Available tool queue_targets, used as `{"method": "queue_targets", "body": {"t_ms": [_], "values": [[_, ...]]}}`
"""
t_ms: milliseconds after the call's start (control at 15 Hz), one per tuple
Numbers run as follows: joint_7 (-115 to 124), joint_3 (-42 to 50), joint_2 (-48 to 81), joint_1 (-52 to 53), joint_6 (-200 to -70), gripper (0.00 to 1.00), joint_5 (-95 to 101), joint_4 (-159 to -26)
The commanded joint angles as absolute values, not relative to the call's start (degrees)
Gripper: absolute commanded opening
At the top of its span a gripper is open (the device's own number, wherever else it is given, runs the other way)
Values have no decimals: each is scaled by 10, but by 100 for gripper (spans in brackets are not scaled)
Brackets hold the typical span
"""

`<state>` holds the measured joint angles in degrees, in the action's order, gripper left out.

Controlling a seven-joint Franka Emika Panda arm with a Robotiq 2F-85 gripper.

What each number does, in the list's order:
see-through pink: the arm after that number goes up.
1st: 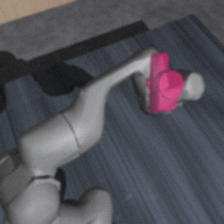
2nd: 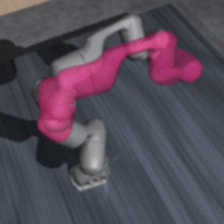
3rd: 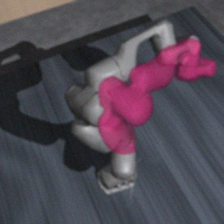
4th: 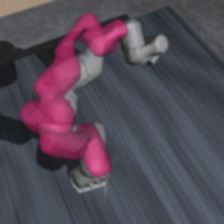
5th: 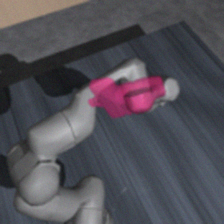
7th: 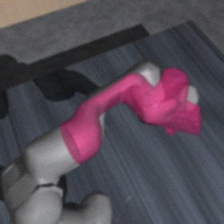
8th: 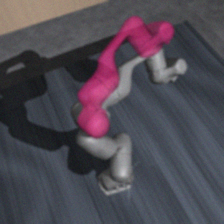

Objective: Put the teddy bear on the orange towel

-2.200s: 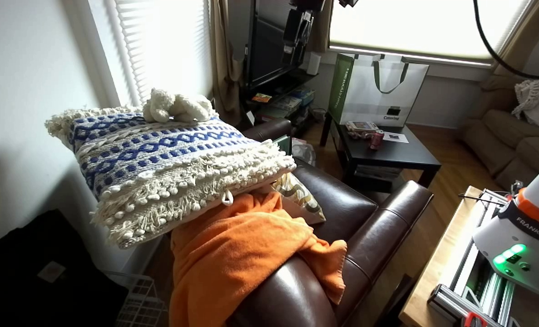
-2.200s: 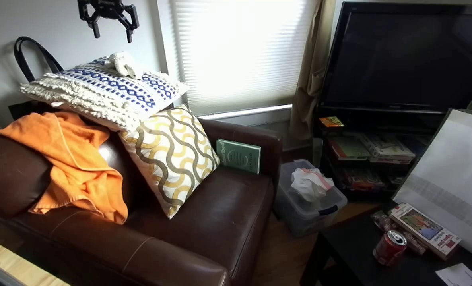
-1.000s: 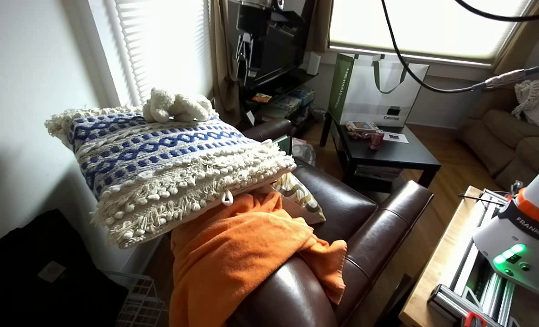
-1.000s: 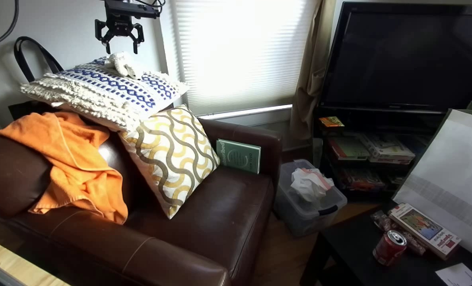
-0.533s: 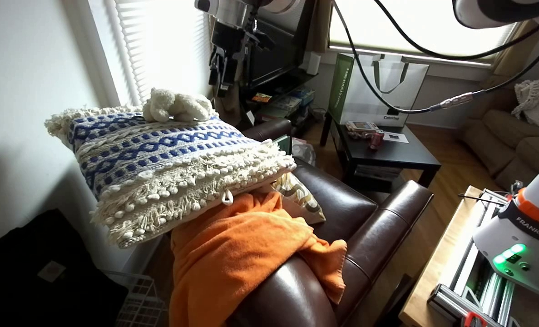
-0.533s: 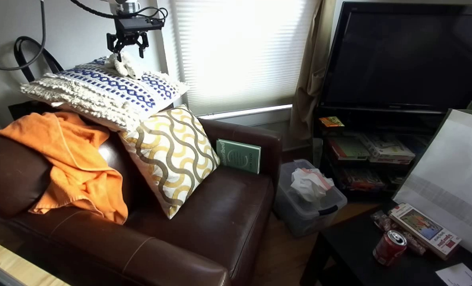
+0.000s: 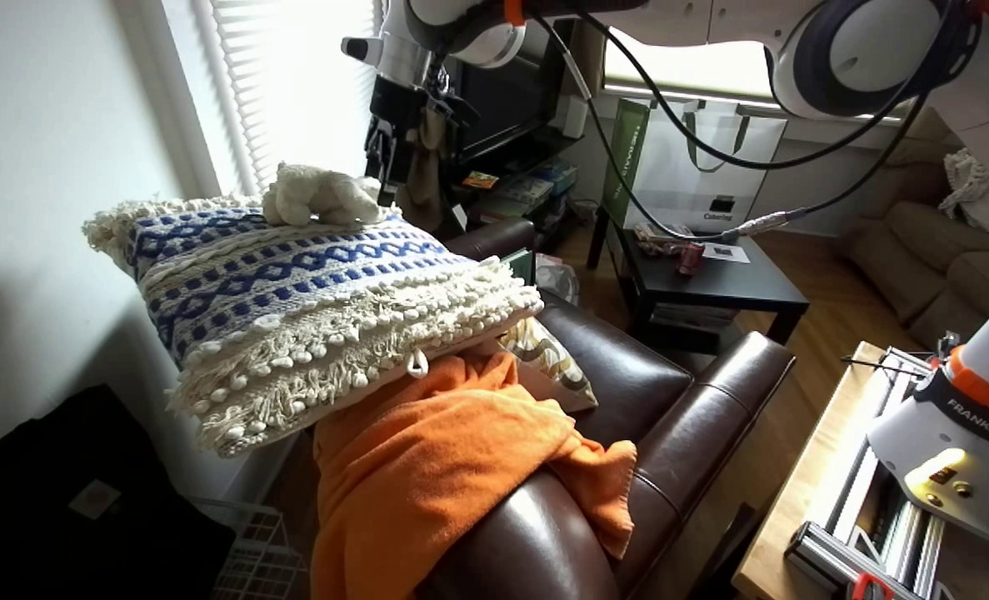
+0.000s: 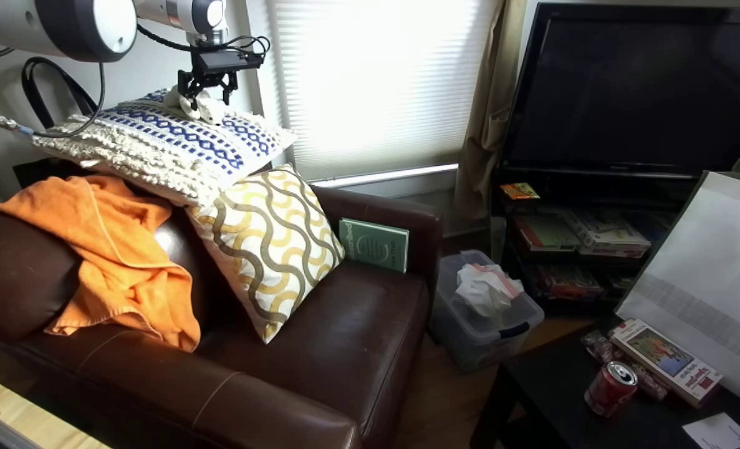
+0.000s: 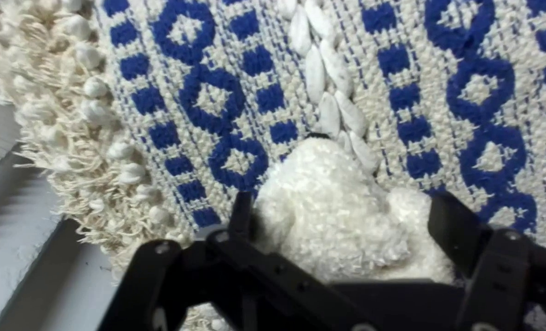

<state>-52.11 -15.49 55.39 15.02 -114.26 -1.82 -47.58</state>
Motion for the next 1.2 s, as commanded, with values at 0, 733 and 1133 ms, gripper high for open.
{"method": "queue_targets", "body": {"t_ms": [0,733,1133], "values": [[-542,-181,601,155,-1056,66,-51,-394],[-488,-160,610,159,-1013,0,-38,-363],[-364,-141,493,145,-1020,2,-34,-428]]}}
